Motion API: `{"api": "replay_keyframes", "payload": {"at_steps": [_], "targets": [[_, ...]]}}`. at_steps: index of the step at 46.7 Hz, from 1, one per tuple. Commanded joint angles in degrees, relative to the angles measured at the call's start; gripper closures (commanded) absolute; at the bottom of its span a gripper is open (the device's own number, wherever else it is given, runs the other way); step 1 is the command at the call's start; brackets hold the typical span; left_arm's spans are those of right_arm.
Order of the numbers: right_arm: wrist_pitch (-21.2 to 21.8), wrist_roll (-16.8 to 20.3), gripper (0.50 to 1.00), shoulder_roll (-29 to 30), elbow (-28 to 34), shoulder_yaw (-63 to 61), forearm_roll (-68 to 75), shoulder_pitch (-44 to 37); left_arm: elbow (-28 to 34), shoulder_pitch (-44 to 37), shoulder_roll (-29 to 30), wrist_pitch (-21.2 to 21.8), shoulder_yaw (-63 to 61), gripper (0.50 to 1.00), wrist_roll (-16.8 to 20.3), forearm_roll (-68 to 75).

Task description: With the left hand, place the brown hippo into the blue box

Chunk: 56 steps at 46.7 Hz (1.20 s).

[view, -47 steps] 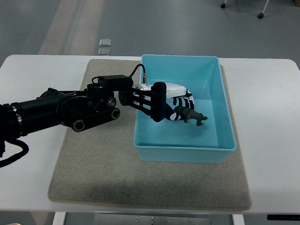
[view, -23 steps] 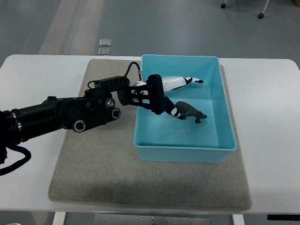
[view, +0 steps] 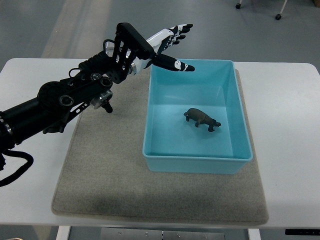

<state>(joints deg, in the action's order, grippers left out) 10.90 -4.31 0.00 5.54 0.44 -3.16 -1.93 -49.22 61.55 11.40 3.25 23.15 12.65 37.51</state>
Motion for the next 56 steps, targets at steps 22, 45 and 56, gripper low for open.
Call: {"api": "replay_keyframes", "payload": {"at_steps": [22,45,56], "targets": [[0.0,0.0,0.564,0.0,0.0,0.0,0.0,0.0,4.93,-10.48,0.64,-1.05,24.65,0.504,1.15,-22.57],[0.0,0.0,0.564,0.0,0.0,0.0,0.0,0.0,5.45,-17.25,0.82,-1.49,33.89,0.501,1.15,-25.9],[0.0,0.0,0.564,0.0,0.0,0.0,0.0,0.0,10.11,-17.34,1.0,-2.55,35.3,0.501,1.06,-26.96]]}}
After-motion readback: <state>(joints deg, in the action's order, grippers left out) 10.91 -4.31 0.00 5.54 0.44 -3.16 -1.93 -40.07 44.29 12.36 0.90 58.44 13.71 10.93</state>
